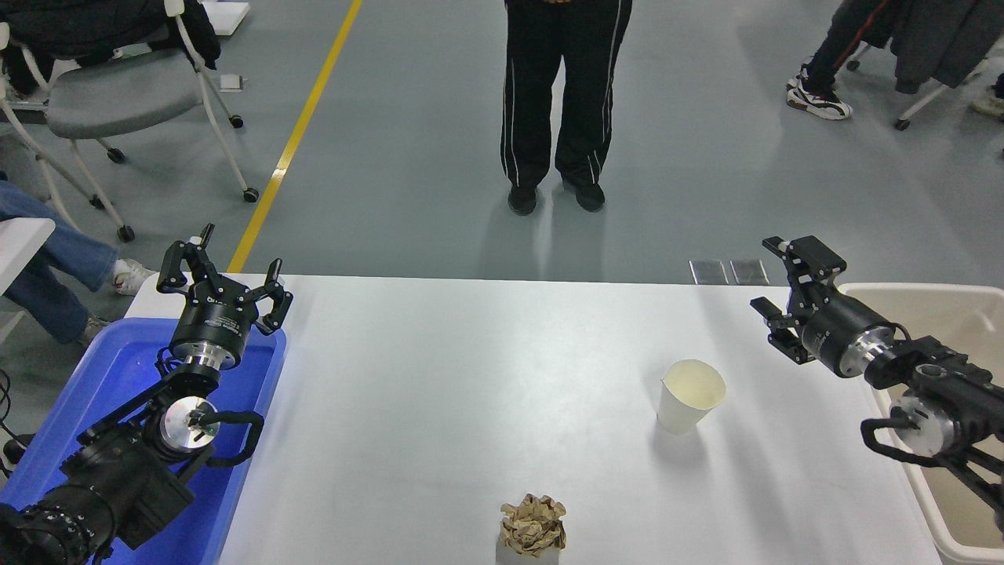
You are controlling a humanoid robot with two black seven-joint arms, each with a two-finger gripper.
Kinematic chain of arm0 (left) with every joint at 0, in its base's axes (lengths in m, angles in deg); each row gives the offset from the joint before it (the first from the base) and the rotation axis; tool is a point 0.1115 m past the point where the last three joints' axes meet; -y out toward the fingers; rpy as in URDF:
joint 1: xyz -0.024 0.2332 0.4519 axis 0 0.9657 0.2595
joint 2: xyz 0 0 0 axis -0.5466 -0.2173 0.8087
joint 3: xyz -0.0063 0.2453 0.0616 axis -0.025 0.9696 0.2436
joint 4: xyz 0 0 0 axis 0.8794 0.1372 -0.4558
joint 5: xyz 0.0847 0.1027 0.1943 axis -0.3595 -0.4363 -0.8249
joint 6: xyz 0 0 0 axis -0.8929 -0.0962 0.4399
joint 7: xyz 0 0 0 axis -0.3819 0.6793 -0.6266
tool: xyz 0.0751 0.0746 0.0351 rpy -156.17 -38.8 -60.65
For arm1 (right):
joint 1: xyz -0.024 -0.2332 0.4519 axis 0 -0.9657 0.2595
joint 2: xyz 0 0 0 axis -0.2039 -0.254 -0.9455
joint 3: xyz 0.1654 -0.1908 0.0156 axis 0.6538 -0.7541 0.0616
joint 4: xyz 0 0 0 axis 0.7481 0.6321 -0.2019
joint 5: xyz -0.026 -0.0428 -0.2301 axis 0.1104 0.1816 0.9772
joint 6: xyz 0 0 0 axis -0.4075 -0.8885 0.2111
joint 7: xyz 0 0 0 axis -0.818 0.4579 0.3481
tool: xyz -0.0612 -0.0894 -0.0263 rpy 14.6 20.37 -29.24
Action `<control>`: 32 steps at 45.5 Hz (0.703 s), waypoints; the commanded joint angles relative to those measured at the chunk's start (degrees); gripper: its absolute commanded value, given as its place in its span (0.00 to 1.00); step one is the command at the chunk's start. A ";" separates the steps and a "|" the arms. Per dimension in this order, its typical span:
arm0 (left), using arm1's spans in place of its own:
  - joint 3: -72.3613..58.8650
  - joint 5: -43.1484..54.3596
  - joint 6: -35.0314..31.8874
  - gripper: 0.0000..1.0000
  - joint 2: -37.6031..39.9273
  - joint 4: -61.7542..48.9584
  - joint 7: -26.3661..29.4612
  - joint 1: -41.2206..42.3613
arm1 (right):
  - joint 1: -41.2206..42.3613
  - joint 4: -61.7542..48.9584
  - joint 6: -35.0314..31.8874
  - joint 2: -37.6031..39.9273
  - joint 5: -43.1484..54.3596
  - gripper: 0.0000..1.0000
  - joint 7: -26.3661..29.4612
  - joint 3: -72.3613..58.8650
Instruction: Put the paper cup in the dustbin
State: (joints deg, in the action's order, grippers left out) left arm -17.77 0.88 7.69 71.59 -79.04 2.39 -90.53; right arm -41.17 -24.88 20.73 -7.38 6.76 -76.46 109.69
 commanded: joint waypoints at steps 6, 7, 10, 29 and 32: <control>0.00 0.00 0.00 1.00 0.00 0.00 0.00 0.00 | 3.54 5.10 -10.68 6.74 12.20 1.00 4.41 -1.83; 0.00 0.00 0.00 1.00 0.00 0.00 0.00 0.00 | 3.80 5.36 -11.56 7.09 13.34 1.00 4.49 -2.01; 0.00 0.00 0.00 1.00 0.00 0.00 0.00 0.00 | 4.77 5.89 -13.93 8.23 16.95 1.00 4.58 -2.97; 0.00 0.00 0.00 1.00 0.00 0.00 0.00 0.00 | 11.89 15.03 -17.63 11.22 41.64 1.00 6.08 -15.45; 0.00 0.00 0.00 1.00 0.00 0.00 0.00 0.00 | 12.33 15.56 -17.63 10.87 47.52 1.00 5.99 -17.30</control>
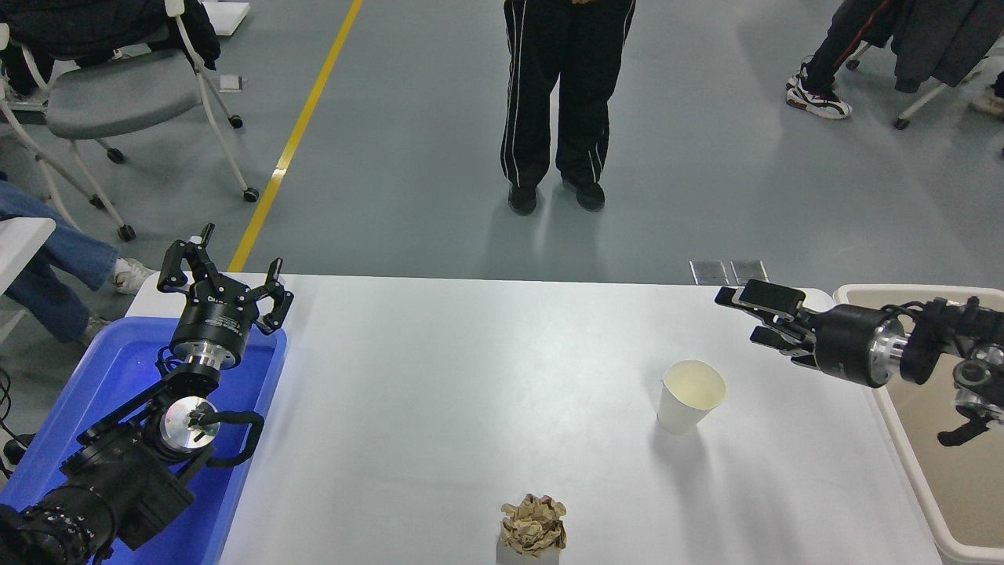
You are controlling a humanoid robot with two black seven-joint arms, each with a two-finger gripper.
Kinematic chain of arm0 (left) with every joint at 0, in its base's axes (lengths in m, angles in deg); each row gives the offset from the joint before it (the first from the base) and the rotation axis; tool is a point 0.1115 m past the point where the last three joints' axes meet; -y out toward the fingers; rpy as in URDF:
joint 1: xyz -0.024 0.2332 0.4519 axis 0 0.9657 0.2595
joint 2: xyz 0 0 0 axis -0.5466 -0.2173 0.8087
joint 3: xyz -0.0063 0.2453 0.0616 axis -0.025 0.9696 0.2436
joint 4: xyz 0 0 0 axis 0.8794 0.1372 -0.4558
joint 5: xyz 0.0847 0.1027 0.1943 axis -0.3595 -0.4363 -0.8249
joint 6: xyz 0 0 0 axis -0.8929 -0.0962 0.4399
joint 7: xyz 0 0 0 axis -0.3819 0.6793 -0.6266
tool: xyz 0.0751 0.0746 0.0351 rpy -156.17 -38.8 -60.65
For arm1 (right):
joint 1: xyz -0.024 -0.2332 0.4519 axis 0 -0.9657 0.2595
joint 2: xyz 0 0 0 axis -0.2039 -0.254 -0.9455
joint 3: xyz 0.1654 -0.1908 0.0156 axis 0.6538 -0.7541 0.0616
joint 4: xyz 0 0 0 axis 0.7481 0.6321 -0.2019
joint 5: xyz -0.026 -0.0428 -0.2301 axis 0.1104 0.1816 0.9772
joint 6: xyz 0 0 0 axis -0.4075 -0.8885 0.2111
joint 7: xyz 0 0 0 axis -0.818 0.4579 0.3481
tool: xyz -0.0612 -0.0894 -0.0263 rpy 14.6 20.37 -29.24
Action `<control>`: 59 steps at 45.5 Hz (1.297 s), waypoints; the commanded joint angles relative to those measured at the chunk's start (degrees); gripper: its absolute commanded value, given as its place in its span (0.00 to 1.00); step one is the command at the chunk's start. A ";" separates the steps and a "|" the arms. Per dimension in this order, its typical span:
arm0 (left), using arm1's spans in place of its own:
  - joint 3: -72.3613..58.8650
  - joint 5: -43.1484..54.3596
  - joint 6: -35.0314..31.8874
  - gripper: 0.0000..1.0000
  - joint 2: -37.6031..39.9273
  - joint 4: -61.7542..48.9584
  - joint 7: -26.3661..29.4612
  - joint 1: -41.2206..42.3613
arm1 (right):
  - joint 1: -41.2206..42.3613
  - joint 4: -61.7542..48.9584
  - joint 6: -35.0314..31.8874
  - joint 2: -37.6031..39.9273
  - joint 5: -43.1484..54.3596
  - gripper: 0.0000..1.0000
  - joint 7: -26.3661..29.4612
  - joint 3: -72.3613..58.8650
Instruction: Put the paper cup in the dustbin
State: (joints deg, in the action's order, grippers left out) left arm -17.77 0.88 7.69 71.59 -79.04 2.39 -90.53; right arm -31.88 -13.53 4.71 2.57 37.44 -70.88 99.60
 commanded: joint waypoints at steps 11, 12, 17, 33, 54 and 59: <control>0.00 0.00 0.00 1.00 0.00 0.00 0.00 0.00 | 3.48 3.68 -1.70 -0.30 27.23 1.00 0.67 -11.25; 0.00 0.00 0.00 1.00 0.00 0.00 0.00 0.00 | 3.83 3.50 -1.70 -0.39 27.24 1.00 0.67 -11.78; -0.08 0.00 0.00 1.00 0.00 0.00 0.00 0.00 | 5.85 -0.09 -1.70 -0.74 26.45 1.00 0.58 -13.72; 0.00 0.00 0.00 1.00 0.00 0.00 0.00 0.00 | 9.19 -7.21 -3.46 -6.98 22.76 1.00 0.23 -13.98; 0.00 0.00 0.00 1.00 0.00 0.00 0.00 0.00 | 9.10 -18.11 -2.93 -15.59 20.12 1.00 0.05 -13.98; -0.08 0.00 0.00 1.00 0.00 0.00 0.00 0.00 | 9.10 -19.79 -2.76 -16.91 20.12 0.99 0.05 -13.98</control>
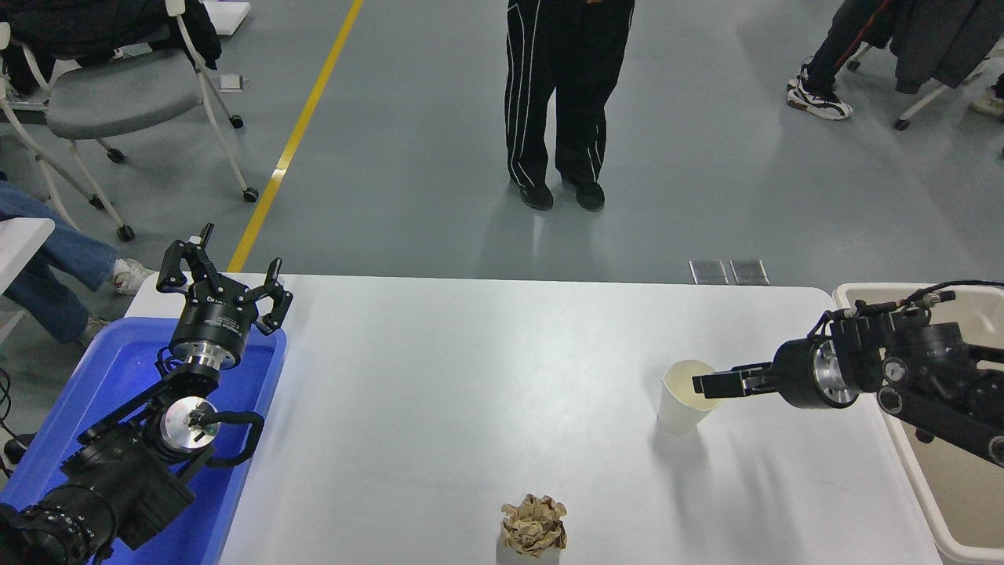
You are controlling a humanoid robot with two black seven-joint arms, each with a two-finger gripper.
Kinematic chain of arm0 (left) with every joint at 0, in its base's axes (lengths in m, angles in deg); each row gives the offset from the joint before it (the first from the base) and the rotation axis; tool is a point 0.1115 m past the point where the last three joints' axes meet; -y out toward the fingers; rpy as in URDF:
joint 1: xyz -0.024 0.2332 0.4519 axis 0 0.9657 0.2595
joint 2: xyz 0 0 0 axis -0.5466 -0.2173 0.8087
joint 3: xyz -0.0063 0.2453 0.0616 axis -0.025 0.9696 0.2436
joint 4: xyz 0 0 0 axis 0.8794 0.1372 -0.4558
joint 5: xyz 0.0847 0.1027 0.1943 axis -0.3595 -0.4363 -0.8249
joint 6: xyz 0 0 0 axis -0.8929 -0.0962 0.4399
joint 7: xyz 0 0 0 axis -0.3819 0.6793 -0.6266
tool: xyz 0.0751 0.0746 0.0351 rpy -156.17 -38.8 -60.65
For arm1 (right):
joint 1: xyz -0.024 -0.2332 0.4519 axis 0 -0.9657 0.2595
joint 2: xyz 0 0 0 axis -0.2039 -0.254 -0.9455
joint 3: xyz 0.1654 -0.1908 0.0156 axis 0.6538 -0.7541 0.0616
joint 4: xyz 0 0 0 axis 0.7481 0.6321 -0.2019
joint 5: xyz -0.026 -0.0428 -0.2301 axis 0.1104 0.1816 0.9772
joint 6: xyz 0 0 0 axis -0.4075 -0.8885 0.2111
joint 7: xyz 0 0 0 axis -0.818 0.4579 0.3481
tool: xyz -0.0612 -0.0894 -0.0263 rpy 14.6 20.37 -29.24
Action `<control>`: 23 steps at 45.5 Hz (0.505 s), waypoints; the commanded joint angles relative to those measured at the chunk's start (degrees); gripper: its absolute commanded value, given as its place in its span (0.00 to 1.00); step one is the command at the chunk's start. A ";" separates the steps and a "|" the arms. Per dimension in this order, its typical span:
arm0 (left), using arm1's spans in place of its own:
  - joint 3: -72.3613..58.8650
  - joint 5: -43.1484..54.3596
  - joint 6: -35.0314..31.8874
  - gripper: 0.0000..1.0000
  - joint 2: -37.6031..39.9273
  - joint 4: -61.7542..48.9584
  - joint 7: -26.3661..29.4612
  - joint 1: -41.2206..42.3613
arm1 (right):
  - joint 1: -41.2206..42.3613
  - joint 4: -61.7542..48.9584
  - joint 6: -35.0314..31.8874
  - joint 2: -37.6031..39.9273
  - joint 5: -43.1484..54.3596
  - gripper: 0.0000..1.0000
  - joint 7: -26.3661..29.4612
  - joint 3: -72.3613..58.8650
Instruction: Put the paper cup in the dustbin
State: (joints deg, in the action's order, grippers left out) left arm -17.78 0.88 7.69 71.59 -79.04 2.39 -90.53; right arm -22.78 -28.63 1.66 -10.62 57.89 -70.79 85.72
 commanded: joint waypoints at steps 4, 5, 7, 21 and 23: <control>0.02 0.00 0.00 1.00 0.00 0.00 0.00 0.00 | -0.26 -4.95 0.30 -4.26 -0.25 0.97 -0.21 -0.89; 0.02 0.00 0.00 1.00 0.00 0.00 0.00 0.00 | -0.26 -4.95 0.30 -4.26 -0.25 0.96 -0.21 -1.24; 0.02 0.00 0.00 1.00 0.00 0.00 0.00 0.00 | -0.26 -4.95 0.30 -4.35 -0.25 0.92 -0.30 -1.95; 0.01 0.00 0.00 1.00 0.00 0.00 0.00 0.00 | -0.26 -7.23 1.70 -6.01 0.45 0.56 -0.39 -3.70; 0.02 0.00 0.00 1.00 0.00 0.00 0.00 0.00 | 0.26 -7.41 1.62 -6.02 0.45 0.21 -0.39 -5.19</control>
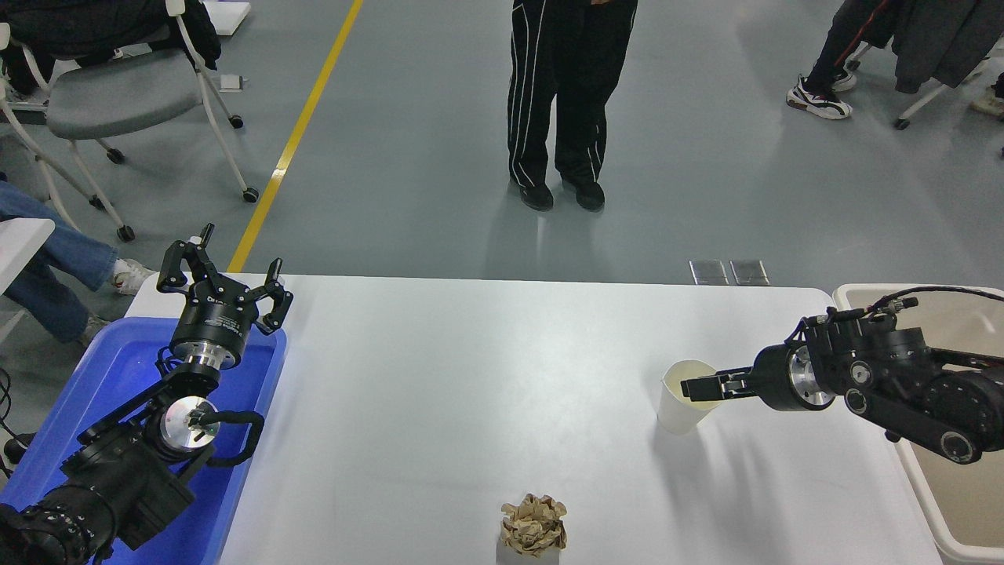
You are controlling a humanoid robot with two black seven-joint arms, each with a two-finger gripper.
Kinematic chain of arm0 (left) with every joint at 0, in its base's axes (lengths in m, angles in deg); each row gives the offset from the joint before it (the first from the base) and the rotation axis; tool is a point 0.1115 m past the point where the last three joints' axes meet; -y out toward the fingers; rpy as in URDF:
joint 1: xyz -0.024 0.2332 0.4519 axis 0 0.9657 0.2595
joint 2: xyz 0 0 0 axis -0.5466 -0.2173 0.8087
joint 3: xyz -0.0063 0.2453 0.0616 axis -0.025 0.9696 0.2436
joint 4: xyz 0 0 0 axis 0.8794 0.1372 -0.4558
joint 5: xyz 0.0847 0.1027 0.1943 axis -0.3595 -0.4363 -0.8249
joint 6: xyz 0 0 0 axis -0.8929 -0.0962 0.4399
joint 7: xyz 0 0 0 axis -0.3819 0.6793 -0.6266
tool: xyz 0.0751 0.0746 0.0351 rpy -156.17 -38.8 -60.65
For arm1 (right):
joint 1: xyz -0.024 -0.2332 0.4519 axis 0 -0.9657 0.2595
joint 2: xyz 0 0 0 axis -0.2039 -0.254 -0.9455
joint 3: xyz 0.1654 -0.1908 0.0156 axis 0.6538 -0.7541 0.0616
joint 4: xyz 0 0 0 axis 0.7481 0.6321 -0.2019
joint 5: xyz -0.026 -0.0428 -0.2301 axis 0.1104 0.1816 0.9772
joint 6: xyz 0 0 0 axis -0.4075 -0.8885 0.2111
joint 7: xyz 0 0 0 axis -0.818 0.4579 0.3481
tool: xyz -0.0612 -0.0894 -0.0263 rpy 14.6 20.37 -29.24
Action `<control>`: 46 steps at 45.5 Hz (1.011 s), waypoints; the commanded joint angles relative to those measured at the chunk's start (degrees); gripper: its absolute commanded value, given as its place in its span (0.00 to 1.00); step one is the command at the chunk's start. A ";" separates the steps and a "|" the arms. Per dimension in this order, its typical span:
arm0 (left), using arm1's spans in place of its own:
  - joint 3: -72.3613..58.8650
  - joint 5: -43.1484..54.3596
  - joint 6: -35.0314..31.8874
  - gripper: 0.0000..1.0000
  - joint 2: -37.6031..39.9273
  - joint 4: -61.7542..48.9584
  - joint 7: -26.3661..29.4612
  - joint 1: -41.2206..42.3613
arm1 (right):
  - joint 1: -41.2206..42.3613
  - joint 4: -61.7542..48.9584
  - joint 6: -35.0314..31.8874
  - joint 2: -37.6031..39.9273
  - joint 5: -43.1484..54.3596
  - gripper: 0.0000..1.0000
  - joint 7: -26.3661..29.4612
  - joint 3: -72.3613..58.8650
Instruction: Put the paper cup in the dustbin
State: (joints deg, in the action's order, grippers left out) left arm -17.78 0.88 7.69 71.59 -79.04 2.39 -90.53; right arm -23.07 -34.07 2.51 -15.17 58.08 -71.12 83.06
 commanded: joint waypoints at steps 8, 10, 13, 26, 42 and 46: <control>0.01 -0.01 0.00 1.00 0.00 0.00 0.00 0.00 | 0.82 -1.79 0.77 -1.46 0.00 0.00 -0.41 -3.06; 0.01 -0.01 0.00 1.00 0.00 0.00 0.00 0.00 | 0.90 -1.79 0.77 -1.46 0.00 0.00 -1.02 -3.15; 0.01 -0.01 0.00 1.00 0.00 0.00 0.00 0.00 | 0.99 -1.70 0.68 -1.38 0.09 0.00 -2.25 -3.24; 0.01 -0.01 0.00 1.00 0.00 0.00 0.00 0.00 | 1.87 -1.62 0.59 -1.29 0.18 0.00 -2.87 -3.24; -0.07 -0.01 0.00 1.00 0.00 0.00 0.00 0.00 | 5.38 0.66 -1.68 1.43 -0.44 0.00 -4.28 -3.33; -0.07 -0.01 0.00 1.00 0.00 0.00 0.00 0.00 | 7.58 4.09 -3.79 4.15 -0.44 0.00 -4.28 -3.33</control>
State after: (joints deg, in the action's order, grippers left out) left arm -17.78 0.88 7.69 71.59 -79.04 2.39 -90.53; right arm -19.53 -34.51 2.13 -15.08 57.78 -74.57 79.81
